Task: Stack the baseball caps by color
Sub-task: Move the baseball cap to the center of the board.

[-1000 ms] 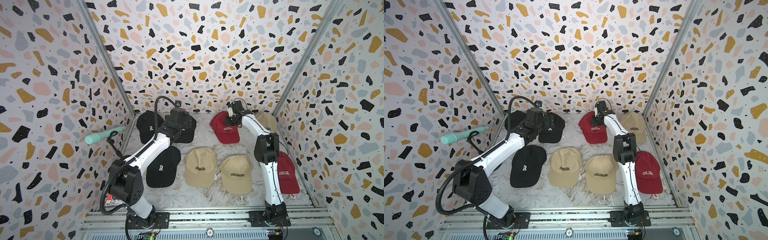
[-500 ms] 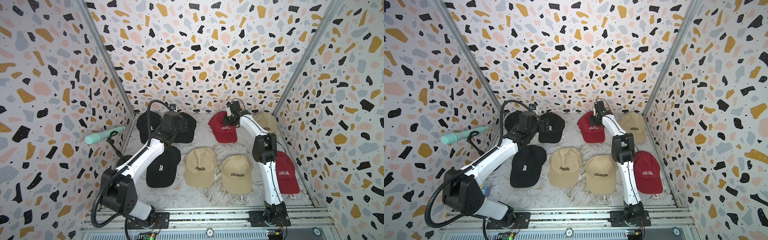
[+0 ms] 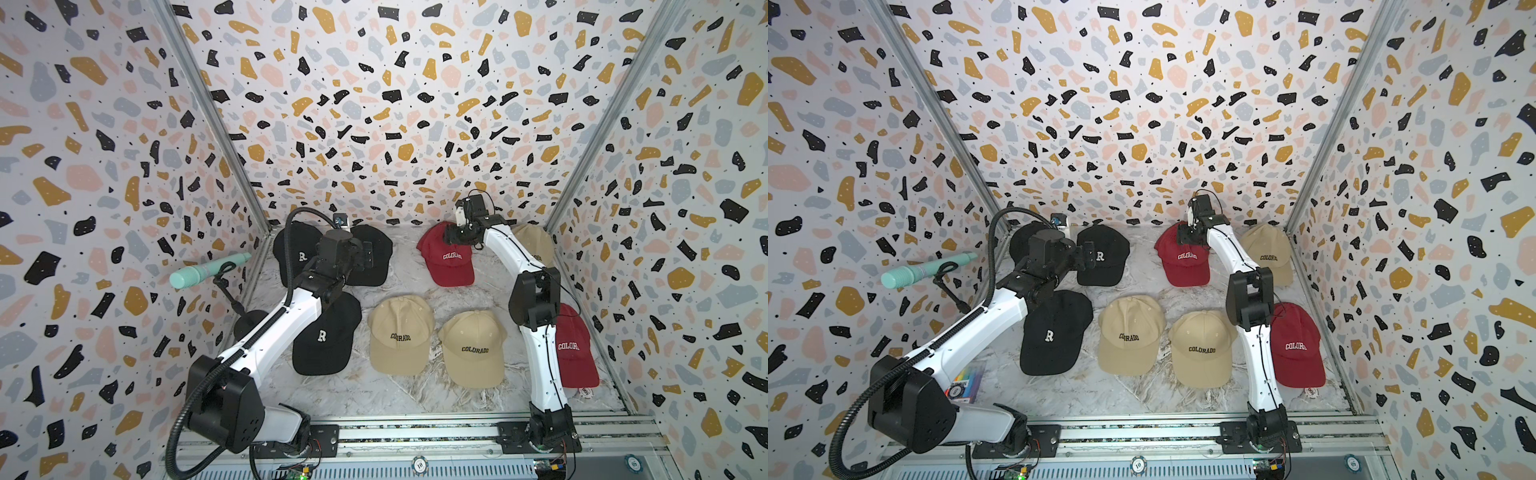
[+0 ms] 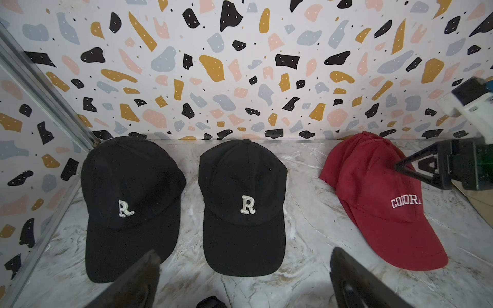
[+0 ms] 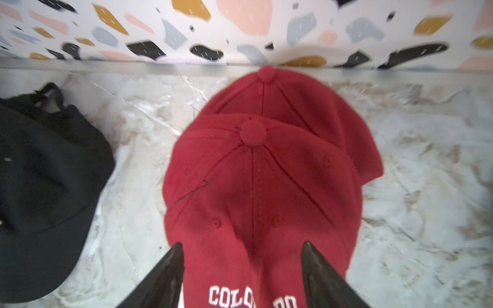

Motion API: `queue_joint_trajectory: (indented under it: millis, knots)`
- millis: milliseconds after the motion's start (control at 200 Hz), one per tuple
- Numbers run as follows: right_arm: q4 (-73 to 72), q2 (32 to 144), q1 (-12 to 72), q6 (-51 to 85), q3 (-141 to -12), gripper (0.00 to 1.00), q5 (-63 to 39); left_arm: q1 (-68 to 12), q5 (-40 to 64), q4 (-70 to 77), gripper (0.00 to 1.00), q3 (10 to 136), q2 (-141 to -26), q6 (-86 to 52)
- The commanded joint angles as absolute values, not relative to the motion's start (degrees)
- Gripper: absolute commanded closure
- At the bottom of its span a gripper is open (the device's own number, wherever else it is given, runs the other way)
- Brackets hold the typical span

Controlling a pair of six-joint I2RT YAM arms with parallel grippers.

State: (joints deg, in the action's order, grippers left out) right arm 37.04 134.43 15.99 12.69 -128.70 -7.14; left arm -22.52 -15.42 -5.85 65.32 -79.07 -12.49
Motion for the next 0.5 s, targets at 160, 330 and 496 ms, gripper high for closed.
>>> queue_joint_trajectory:
  millis: [160,330,496]
  knots:
    - [36.7,115.4,15.9,10.2,-112.9,0.30,-2.6,-23.5,-8.7,-4.2,0.00,63.6,-74.8,-13.8]
    - [34.2,103.6,15.7,10.1,-97.5,0.30,1.4,-26.4,-4.8,-4.1,0.00,62.0,-72.7,-15.8]
    - [34.1,92.7,14.2,11.1,-85.0,0.30,4.9,-30.0,-0.6,-4.6,0.00,62.1,-72.3,-16.5]
